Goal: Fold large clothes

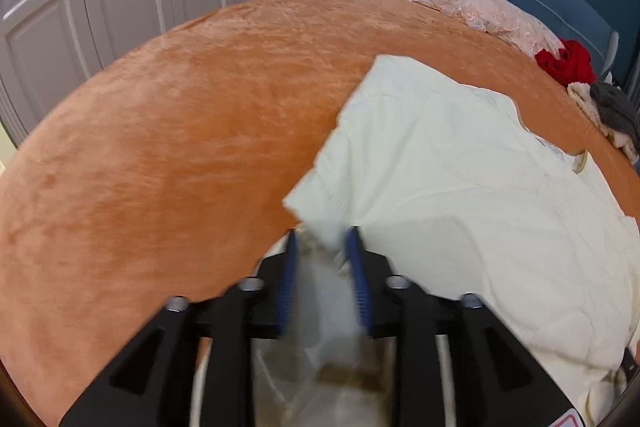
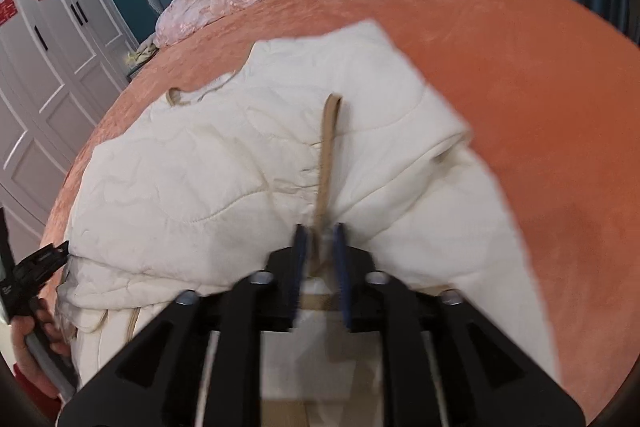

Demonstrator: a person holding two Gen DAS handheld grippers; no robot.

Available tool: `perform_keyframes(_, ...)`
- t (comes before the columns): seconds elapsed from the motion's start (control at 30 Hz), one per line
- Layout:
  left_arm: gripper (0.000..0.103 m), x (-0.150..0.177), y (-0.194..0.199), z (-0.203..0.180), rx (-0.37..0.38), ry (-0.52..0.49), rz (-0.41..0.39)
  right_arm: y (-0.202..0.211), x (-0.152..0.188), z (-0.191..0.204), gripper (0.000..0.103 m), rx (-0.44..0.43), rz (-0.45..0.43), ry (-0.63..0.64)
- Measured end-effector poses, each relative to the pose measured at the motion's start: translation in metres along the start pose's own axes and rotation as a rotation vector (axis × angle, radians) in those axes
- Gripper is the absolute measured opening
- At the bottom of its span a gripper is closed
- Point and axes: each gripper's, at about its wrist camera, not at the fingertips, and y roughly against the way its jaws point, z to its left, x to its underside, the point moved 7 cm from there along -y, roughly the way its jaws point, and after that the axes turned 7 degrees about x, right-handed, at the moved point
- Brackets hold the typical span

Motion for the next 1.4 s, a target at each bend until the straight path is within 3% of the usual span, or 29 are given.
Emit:
perform_keyframes(0.07,0.039,-0.004,0.019,0.005,0.033,-0.016,-0.01,0.016,-0.006,-0.002,0.035,0.005,-0.039,0.008)
perform_keyframes(0.27,0.039,-0.039,0.041,0.005,0.087,-0.015,-0.021,0.038,-0.039,0.039,0.035,-0.09,-0.081,0.085)
perform_keyframes(0.4,0.039,-0.08,0.033,-0.025,0.143,-0.031,-0.031,0.028,-0.072,0.096,0.053,-0.202,-0.089,0.146)
perform_keyframes(0.53,0.039,-0.112,0.0,-0.058,0.184,-0.056,0.001,-0.009,-0.107,0.171,0.054,-0.332,-0.047,0.21)
perform_keyframes(0.67,0.039,-0.137,-0.046,-0.08,0.188,-0.056,0.022,-0.063,-0.134,0.23,0.054,-0.353,-0.011,0.293)
perform_keyframes(0.97,0.039,-0.146,-0.139,-0.082,0.193,0.001,0.096,-0.178,-0.158,0.282,0.054,-0.341,0.141,0.265)
perform_keyframes(1.03,0.039,-0.139,-0.149,-0.081,0.19,0.005,0.098,-0.194,-0.151,0.289,0.049,-0.364,0.201,0.269)
perform_keyframes(1.07,0.039,-0.135,-0.152,-0.081,0.185,0.0,0.09,-0.2,-0.144,0.293,0.039,-0.382,0.233,0.29)
perform_keyframes(1.1,0.039,-0.133,-0.153,-0.08,0.178,-0.009,0.083,-0.202,-0.139,0.296,0.021,-0.388,0.242,0.307)
perform_keyframes(1.17,0.039,-0.128,-0.155,-0.082,0.156,-0.042,0.056,-0.198,-0.132,0.296,0.005,-0.39,0.203,0.344)
perform_keyframes(1.27,0.039,-0.125,-0.156,-0.085,0.124,-0.078,0.032,-0.191,-0.141,0.284,0.001,-0.407,0.138,0.285)
perform_keyframes(1.4,0.04,-0.122,-0.158,-0.085,0.114,-0.093,0.009,-0.205,-0.133,0.277,0.001,-0.329,0.133,0.291)
